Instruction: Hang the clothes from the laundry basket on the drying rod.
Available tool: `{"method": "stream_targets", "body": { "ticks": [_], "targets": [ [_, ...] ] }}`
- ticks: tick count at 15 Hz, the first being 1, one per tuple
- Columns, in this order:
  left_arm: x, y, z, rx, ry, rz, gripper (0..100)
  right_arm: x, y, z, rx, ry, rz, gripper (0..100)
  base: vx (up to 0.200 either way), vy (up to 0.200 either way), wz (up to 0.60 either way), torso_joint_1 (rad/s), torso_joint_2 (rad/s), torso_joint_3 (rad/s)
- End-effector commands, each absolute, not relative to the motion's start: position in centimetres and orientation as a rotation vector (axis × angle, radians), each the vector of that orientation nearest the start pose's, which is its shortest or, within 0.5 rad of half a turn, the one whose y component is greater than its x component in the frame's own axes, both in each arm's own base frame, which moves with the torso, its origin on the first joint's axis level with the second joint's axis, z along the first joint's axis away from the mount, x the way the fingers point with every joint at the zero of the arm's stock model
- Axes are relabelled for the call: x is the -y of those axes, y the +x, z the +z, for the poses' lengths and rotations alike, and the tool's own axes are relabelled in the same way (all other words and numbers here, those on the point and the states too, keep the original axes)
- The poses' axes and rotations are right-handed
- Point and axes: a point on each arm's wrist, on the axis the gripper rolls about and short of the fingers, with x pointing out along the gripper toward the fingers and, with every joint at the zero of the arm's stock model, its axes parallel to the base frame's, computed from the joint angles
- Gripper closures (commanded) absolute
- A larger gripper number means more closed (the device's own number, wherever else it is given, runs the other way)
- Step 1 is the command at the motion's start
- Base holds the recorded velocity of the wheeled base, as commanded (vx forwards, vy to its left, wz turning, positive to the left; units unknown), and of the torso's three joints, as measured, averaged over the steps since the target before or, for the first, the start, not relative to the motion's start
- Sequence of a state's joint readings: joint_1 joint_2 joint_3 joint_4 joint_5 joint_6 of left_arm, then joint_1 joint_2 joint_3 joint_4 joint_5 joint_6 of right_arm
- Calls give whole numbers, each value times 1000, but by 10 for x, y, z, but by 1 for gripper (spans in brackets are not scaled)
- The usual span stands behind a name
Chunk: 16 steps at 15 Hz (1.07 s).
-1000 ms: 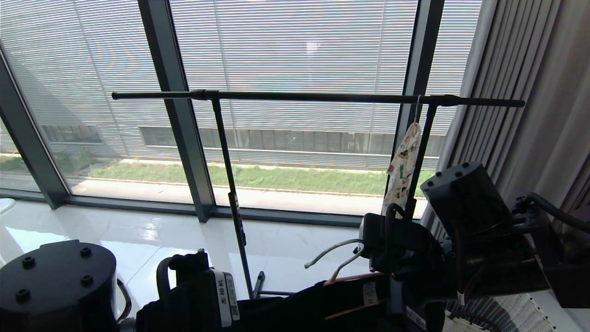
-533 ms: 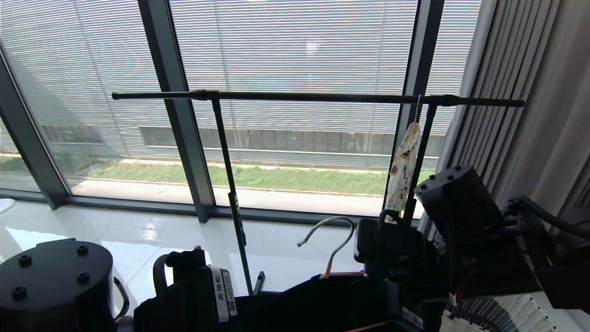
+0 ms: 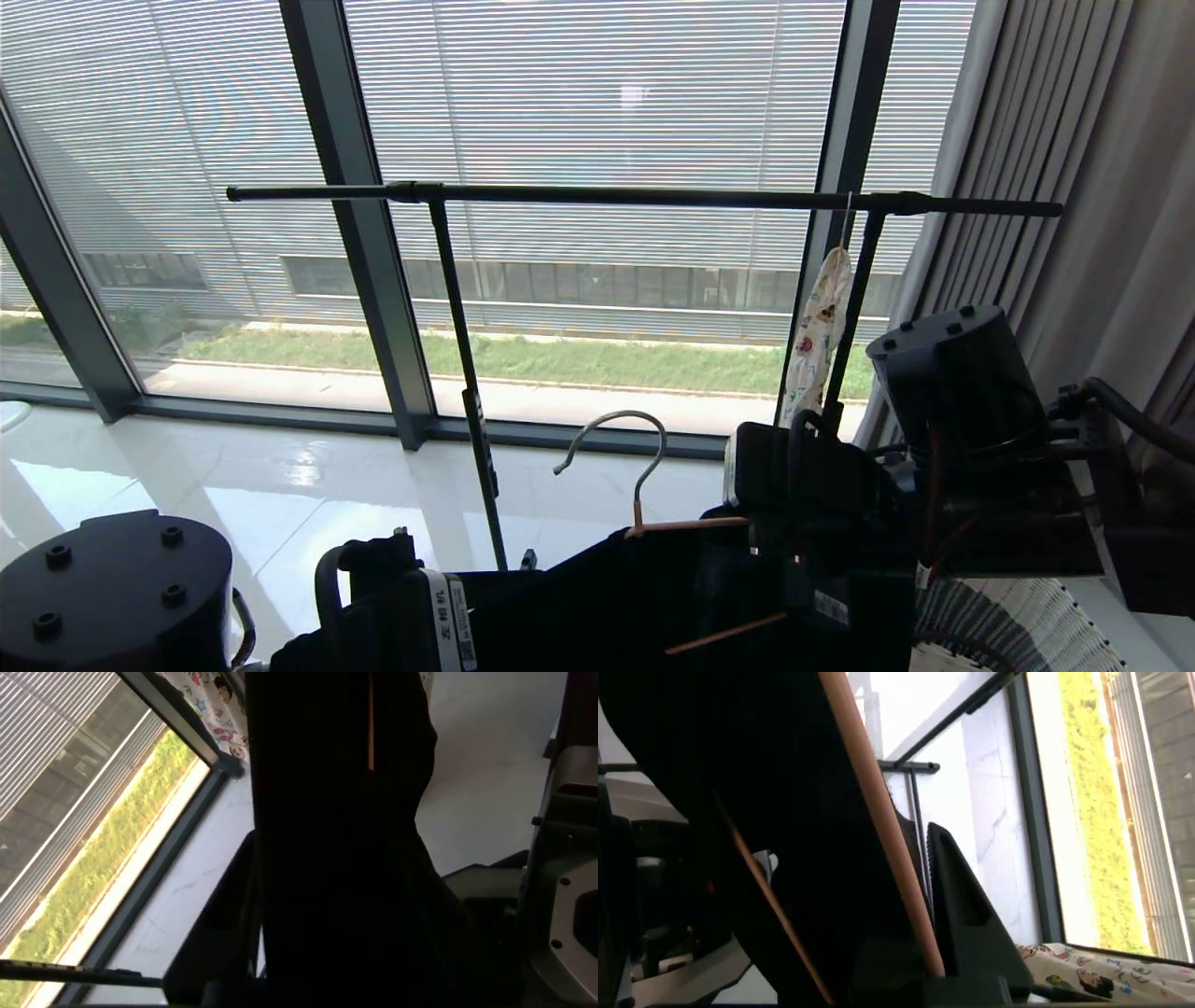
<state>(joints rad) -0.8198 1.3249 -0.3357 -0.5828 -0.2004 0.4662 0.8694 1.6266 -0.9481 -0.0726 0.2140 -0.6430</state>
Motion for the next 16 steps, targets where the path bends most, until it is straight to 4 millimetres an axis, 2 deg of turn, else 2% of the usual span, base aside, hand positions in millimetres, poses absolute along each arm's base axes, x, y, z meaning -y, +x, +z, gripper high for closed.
{"method": "stream_targets", "body": {
  "ticks": [1,4,10,13,16],
  "targets": [
    [130,123,145,-183,546,-1040,0,-207,184,196,-175,-826,1188,100,0,0,0,0,0,0],
    [117,133,141,-220,536,-952,0,-186,192,203,-80,-900,1125,100,0,0,0,0,0,0],
    [80,142,123,-336,503,-782,0,-149,186,211,-30,-831,1016,100,0,0,0,0,0,0],
    [73,144,120,-352,476,-806,0,-141,178,221,-28,-742,989,100,0,0,0,0,0,0],
    [73,147,120,-355,474,-800,0,-137,171,228,-4,-725,985,100,0,0,0,0,0,0]
  ]
}}
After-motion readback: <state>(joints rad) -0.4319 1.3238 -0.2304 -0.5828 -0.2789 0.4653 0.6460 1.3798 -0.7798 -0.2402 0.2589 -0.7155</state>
